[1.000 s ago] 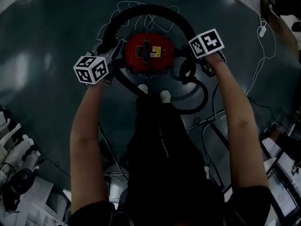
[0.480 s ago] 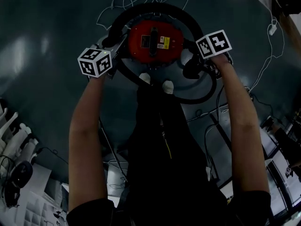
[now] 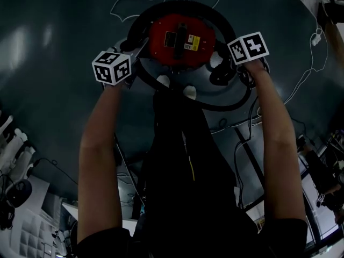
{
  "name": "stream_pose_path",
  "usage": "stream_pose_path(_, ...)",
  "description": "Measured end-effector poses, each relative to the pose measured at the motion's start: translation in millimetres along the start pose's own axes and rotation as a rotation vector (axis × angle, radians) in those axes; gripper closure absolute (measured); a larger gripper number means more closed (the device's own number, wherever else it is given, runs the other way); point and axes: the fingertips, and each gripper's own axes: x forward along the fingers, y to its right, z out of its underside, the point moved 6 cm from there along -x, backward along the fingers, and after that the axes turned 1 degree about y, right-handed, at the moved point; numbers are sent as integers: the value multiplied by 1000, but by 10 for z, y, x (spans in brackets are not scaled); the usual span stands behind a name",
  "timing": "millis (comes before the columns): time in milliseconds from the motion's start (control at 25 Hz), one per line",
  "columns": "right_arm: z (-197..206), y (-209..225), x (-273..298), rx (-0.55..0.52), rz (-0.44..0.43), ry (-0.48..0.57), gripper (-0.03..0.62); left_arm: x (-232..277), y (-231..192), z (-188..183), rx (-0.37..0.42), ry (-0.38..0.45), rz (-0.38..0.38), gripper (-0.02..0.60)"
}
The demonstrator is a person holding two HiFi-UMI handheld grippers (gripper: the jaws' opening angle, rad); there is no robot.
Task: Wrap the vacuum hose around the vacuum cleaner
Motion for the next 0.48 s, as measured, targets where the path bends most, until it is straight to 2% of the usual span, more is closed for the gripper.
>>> stream_pose_path(240, 117, -52, -29, 45, 23, 0, 440, 83, -10, -20, 39, -62, 72, 473)
stream_pose_path(480, 292, -129, -68, 125, -12, -10, 439, 161, 60, -70, 70, -124, 145, 476)
